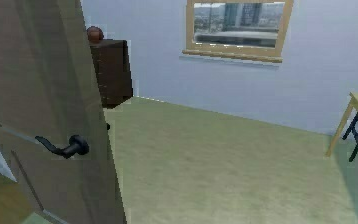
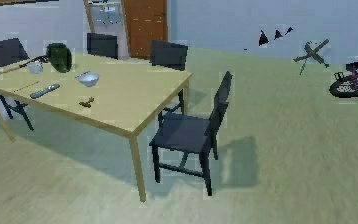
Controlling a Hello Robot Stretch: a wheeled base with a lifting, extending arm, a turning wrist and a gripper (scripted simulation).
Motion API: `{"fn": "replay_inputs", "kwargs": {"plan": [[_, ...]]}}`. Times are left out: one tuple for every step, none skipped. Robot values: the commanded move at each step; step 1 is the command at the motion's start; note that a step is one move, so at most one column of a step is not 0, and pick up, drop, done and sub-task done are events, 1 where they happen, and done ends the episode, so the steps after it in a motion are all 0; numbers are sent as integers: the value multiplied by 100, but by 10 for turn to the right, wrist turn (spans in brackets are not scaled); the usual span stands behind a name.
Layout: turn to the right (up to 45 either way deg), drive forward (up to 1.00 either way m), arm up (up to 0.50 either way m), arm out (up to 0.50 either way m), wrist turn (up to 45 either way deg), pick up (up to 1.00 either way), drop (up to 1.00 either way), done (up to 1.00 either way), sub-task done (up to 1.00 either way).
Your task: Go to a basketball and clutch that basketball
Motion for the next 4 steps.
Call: {"fn": "replay_inputs", "kwargs": {"plan": [[90, 0, 0, 0, 0, 0, 0, 0, 0], [0, 100, 0, 0, 0, 0, 0, 0, 0], [60, 0, 0, 0, 0, 0, 0, 0, 0], [0, 20, 0, 0, 0, 0, 0, 0, 0]]}}
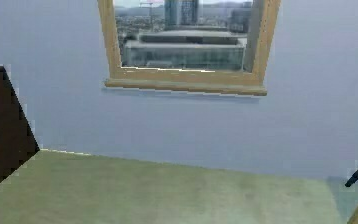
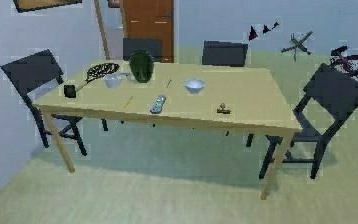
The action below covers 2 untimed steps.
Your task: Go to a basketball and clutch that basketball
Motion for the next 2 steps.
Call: {"fn": "replay_inputs", "kwargs": {"plan": [[-450, 0, 0, 0, 0, 0, 0, 0, 0], [-240, 0, 0, 0, 0, 0, 0, 0, 0]]}}
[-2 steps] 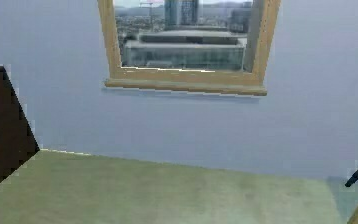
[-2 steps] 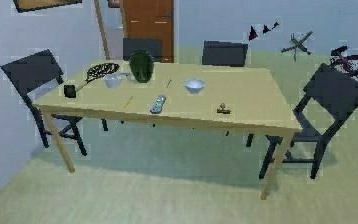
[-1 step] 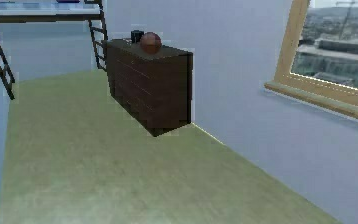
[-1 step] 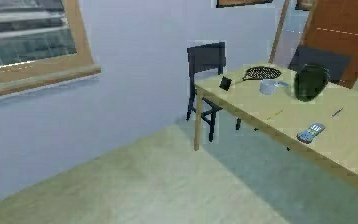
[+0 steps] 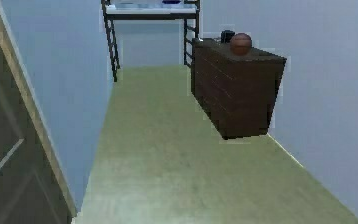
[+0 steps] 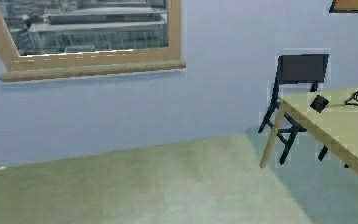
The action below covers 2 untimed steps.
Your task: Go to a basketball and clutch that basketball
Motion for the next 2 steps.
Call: {"fn": "replay_inputs", "kwargs": {"plan": [[0, 100, 0, 0, 0, 0, 0, 0, 0], [0, 65, 0, 0, 0, 0, 0, 0, 0]]}}
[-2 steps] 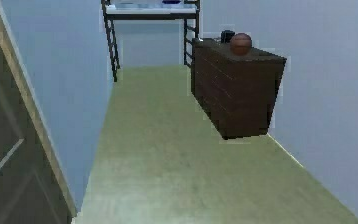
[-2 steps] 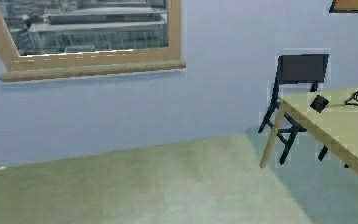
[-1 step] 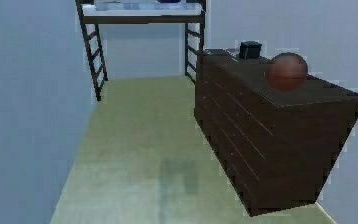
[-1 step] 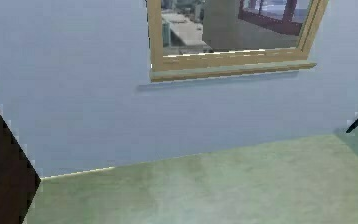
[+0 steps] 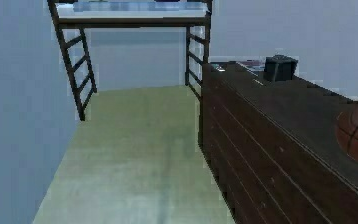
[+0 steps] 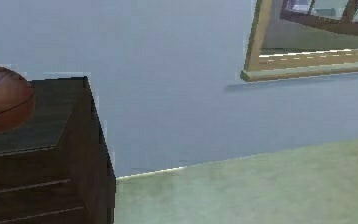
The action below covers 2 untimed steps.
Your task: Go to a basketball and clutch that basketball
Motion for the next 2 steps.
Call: {"fn": "replay_inputs", "kwargs": {"plan": [[-60, 0, 0, 0, 0, 0, 0, 0, 0], [0, 5, 0, 0, 0, 0, 0, 0, 0]]}}
